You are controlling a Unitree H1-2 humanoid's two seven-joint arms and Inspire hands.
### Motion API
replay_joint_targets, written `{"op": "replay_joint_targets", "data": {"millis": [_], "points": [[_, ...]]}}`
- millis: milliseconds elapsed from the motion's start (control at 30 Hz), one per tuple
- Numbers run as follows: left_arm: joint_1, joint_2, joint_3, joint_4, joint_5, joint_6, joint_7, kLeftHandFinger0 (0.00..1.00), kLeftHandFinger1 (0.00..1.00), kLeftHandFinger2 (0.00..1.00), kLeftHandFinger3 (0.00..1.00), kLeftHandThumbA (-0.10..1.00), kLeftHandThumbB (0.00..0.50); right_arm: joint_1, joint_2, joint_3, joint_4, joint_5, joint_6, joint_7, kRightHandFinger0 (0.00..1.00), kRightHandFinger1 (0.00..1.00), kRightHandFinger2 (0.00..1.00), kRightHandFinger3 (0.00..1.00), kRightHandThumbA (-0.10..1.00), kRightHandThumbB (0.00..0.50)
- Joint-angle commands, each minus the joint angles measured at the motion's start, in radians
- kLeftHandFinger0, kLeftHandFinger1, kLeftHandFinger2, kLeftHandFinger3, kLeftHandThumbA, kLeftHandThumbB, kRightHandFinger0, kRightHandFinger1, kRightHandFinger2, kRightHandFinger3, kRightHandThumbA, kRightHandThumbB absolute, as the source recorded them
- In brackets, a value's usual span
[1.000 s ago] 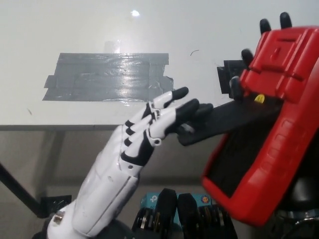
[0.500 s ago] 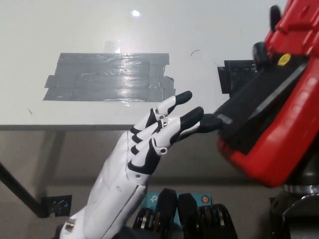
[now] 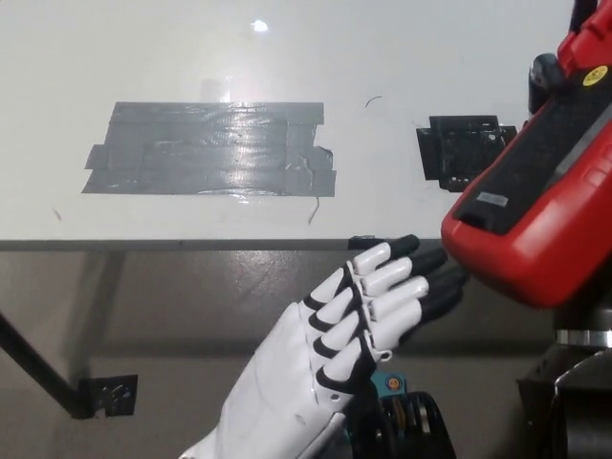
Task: The robot first picks the multimeter with right hand and then unfolds the black stand on the back of it using left hand
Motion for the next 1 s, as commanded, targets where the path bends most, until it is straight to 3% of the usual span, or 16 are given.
{"op": "replay_joint_targets", "data": {"millis": [0,133,200,233,300,367,433,500,533,667,733,800,900,933,967], "points": [[-0.007,-0.016,-0.008,-0.002,0.045,-0.047,0.011,1.0,0.92,0.92,1.0,1.0,0.364,-0.05,0.077,-0.001,-0.008,-0.018,-0.05,-0.001,0.0,0.44,0.83,1.0,-0.1,0.08],[-0.006,-0.011,-0.001,-0.012,0.038,-0.012,-0.006,1.0,0.97,0.94,1.0,1.0,0.413,-0.049,0.07,-0.001,-0.01,-0.023,-0.058,-0.001,0.0,0.44,0.82,1.0,-0.1,0.082],[-0.02,-0.009,0.023,-0.006,0.036,-0.026,0.017,1.0,0.98,0.95,1.0,1.0,0.392,-0.056,0.045,-0.015,-0.007,-0.024,-0.059,0.003,0.0,0.44,0.82,1.0,-0.1,0.071],[-0.031,0.009,0.039,-0.02,-0.048,0.008,0.015,1.0,1.0,1.0,1.0,1.0,0.369,-0.06,0.009,-0.03,0.006,-0.026,-0.051,0.014,0.0,0.44,0.8,1.0,-0.1,0.071],[-0.047,0.019,0.053,-0.019,-0.113,0.026,0.018,1.0,1.0,1.0,1.0,1.0,0.349,-0.07,-0.005,-0.049,0.02,-0.039,-0.047,0.008,0.0,0.43,0.78,1.0,-0.1,0.083],[-0.063,0.033,0.088,-0.041,-0.218,0.116,0.01,1.0,1.0,1.0,1.0,1.0,0.334,-0.078,-0.055,-0.079,0.061,-0.052,-0.03,0.035,0.0,0.4,0.74,1.0,-0.1,0.053],[-0.056,0.03,0.129,-0.068,-0.21,0.181,0.011,1.0,1.0,1.0,1.0,1.0,0.282,-0.078,-0.089,-0.097,0.097,-0.044,-0.024,0.052,0.0,0.37,0.69,1.0,-0.1,0.006],[-0.046,0.034,0.171,-0.098,-0.22,0.253,0.003,1.0,1.0,1.0,1.0,1.0,0.278,-0.086,-0.123,-0.119,0.148,-0.038,-0.03,0.082,0.0,0.36,0.66,1.0,-0.1,0.003],[-0.029,0.05,0.191,-0.084,-0.278,0.254,0.02,1.0,1.0,1.0,1.0,1.0,0.264,-0.093,-0.15,-0.132,0.19,-0.046,-0.025,0.096,0.0,0.36,0.66,1.0,-0.1,0.0],[0.018,0.049,0.237,-0.07,-0.302,0.254,0.037,1.0,1.0,1.0,1.0,1.0,0.253,-0.122,-0.193,-0.17,0.335,-0.068,-0.054,0.152,0.0,0.33,0.67,1.0,-0.1,0.0],[0.045,0.061,0.25,-0.051,-0.324,0.234,0.036,1.0,1.0,1.0,1.0,1.0,0.241,-0.163,-0.222,-0.192,0.457,-0.136,-0.091,0.195,0.0,0.28,0.86,1.0,-0.1,0.0],[0.074,0.066,0.254,-0.043,-0.327,0.215,0.035,1.0,1.0,1.0,1.0,1.0,0.235,-0.182,-0.256,-0.193,0.548,-0.199,-0.122,0.253,0.0,0.3,1.0,1.0,-0.1,0.0],[0.119,0.096,0.265,-0.021,-0.332,0.172,0.029,1.0,1.0,1.0,1.0,1.0,0.232,-0.258,-0.29,-0.217,0.751,-0.252,-0.164,0.275,0.0,0.28,0.85,1.0,-0.1,0.011],[0.124,0.099,0.266,-0.021,-0.328,0.168,0.028,1.0,1.0,1.0,1.0,1.0,0.24,-0.271,-0.295,-0.22,0.787,-0.268,-0.175,0.278,0.0,0.26,0.85,1.0,-0.1,0.002],[0.13,0.103,0.268,-0.018,-0.318,0.16,0.028,1.0,1.0,1.0,1.0,1.0,0.239,-0.299,-0.308,-0.226,0.86,-0.294,-0.198,0.285,0.0,0.26,0.85,1.0,-0.1,0.024]]}}
